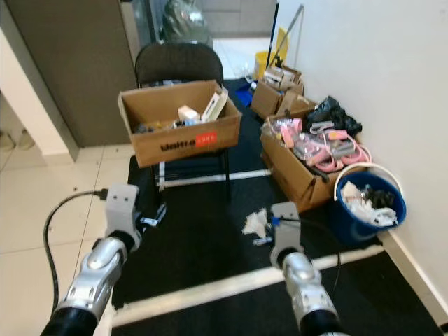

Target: Picking trash to rubbish bin

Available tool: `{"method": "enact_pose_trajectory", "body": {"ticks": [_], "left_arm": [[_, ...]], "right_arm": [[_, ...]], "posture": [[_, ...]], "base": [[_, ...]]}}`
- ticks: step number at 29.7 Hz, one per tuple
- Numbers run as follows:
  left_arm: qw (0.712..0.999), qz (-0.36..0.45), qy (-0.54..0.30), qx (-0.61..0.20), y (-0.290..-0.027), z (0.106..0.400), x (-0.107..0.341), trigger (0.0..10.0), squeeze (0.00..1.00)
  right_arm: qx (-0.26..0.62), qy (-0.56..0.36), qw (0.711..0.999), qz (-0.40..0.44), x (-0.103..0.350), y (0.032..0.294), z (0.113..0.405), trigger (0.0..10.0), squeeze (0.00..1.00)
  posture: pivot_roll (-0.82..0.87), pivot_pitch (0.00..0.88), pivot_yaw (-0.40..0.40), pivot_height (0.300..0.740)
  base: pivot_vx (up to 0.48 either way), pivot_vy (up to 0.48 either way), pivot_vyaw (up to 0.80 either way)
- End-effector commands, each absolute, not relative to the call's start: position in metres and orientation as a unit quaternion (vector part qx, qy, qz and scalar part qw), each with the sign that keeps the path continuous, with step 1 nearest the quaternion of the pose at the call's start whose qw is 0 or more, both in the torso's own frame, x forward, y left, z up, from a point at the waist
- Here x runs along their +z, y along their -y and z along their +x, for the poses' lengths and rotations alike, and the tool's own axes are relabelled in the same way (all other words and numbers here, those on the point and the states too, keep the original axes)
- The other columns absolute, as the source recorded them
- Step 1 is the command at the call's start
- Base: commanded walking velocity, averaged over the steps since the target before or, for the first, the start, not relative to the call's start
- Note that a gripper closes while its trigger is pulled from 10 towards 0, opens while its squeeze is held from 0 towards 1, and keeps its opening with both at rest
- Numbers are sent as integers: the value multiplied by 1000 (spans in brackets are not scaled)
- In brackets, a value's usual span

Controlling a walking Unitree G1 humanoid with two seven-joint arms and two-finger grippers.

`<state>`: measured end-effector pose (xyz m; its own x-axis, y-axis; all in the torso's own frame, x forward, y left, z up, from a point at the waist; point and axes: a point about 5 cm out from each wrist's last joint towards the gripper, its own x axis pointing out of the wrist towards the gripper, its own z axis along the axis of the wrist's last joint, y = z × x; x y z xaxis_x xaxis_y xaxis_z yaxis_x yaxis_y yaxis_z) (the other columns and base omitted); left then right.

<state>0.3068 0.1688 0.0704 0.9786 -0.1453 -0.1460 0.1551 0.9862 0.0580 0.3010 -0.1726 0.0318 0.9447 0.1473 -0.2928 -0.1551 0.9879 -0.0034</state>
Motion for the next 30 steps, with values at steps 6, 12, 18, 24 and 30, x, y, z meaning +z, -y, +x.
{"method": "enact_pose_trajectory", "body": {"ticks": [6,12,18,24,30], "left_arm": [[994,37,-78,-73,-171,305,66,10000,0],[994,36,-80,-72,-170,306,64,10000,0],[994,36,-79,-72,-170,307,66,10000,0],[994,36,-77,-71,-169,309,66,10000,0],[994,34,-76,-70,-168,308,66,10000,0]], "right_arm": [[71,-148,986,-9,28,173,299,10000,0],[68,-145,987,-9,27,172,298,10000,0],[65,-141,988,-9,28,172,299,10000,0],[66,-138,988,-8,29,173,300,10000,0],[68,-131,989,-7,32,169,303,10000,0]], "posture": [[-69,98,-9,740],[-71,102,-2,740],[-77,101,0,740],[-65,98,-13,740],[-67,97,-7,740]], "base": [[419,0,0],[414,0,0],[412,0,0],[414,0,0],[414,0,0]]}}
